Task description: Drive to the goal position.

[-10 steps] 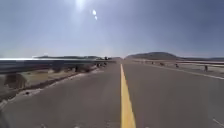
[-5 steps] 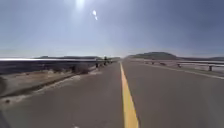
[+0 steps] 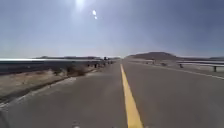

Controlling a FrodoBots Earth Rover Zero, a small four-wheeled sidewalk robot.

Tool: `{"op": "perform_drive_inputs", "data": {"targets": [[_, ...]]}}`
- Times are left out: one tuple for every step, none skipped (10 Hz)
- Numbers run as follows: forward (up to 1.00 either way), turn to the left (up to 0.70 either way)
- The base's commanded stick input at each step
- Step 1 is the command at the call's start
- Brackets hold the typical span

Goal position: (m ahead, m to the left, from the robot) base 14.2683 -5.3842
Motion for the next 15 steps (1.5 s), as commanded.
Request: {"op": "perform_drive_inputs", "data": {"targets": [[0.85, 0.00], [0.85, 0.00], [0.85, 0.00], [0.85, 0.00], [0.85, 0.00], [0.85, 0.00], [0.85, 0.00], [0.85, 0.00], [0.85, 0.00], [0.85, 0.00], [0.85, 0.00], [0.85, 0.00], [0.85, 0.00], [0.85, 0.00], [0.85, 0.00]]}}
